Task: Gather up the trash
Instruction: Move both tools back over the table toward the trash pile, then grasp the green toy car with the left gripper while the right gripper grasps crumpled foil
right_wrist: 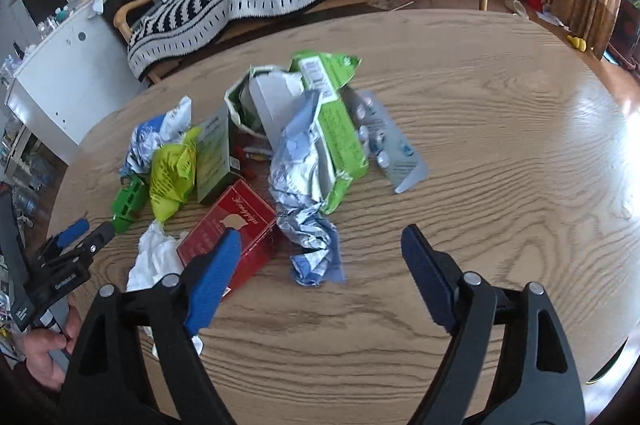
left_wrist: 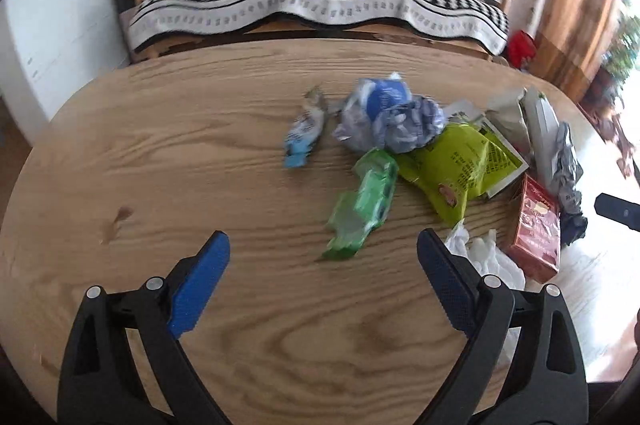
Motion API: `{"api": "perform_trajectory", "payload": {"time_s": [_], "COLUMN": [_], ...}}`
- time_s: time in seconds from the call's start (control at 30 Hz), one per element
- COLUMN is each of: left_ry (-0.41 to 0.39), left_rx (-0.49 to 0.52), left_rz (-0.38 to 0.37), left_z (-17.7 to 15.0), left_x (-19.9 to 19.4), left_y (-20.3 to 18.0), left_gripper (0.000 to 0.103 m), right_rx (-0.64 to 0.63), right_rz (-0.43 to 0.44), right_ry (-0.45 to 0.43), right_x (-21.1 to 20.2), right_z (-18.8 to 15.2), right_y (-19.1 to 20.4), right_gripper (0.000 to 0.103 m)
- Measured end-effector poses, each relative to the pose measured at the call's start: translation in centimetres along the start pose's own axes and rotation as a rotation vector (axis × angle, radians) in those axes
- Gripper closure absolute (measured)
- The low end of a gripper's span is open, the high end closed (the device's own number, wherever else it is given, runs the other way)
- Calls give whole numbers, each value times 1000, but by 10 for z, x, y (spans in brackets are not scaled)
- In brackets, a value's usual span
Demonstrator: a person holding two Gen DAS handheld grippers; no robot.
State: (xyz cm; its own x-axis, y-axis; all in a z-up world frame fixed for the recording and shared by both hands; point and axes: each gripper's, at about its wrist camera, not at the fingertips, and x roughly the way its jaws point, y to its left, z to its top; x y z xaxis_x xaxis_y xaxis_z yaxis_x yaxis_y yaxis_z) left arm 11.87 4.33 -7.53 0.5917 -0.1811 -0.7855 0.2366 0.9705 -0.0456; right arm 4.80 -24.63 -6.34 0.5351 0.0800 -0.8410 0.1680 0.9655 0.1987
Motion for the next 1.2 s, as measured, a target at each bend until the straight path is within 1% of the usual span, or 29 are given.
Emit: {"api": "perform_trajectory", "payload": {"time_s": [0.1,0.2,0.27,0.33,0.37,0.4,0.43,0.6,0.67,0.7,0.73,0.77,0.83,0.9,1.03,1.13,1.2], "left_ry": [-4,8,24,53,74,86,91,63,57,57,57,57,53,43,26,9,-9], "left_rx": [46,42,33,14,6,4,4,-7,-11,-19,-26,-33,-44,-54,-63,-51,-24], "left_rz": [10,5,9,-11,-22,-25,-21,10,15,14,15,17,15,11,-5,-36,-55], "left_z": [8,12,16,16,16,14,15,14,13,13,12,12,11,12,15,17,20], "left_x": [15,25,30,35,38,40,41,29,22,18,15,12,3,-6,-22,-34,-42], "left_y": [-14,-18,-18,-17,-16,-15,-15,-13,-12,-12,-12,-12,-14,-17,-29,-50,-71], "left_gripper": [11,13,22,45,52,67,67,68,68,68,68,68,68,68,68,68,68], "right_rx": [-18,-24,-23,-15,-10,-4,4,8,8,9,11,13,-1,-24,-42,-32,-17], "right_rz": [-17,-36,-48,-45,-43,-40,-33,-23,-17,-13,3,23,29,39,76,77,62], "right_ry": [3,9,11,17,21,26,30,45,52,58,71,87,89,67,0,-43,-77], "right_x": [5,11,14,18,20,21,23,29,31,32,35,36,34,24,-9,-31,-47], "right_z": [-1,-1,-2,-1,0,0,0,-1,-1,-1,-1,-1,-2,-3,-7,-10,-14], "right_y": [3,4,3,0,-2,-4,-6,-8,-8,-8,-8,-8,-5,-2,-7,-20,-36], "right_gripper": [24,24,24,26,27,29,29,31,36,45,63,73,79,79,80,80,80]}}
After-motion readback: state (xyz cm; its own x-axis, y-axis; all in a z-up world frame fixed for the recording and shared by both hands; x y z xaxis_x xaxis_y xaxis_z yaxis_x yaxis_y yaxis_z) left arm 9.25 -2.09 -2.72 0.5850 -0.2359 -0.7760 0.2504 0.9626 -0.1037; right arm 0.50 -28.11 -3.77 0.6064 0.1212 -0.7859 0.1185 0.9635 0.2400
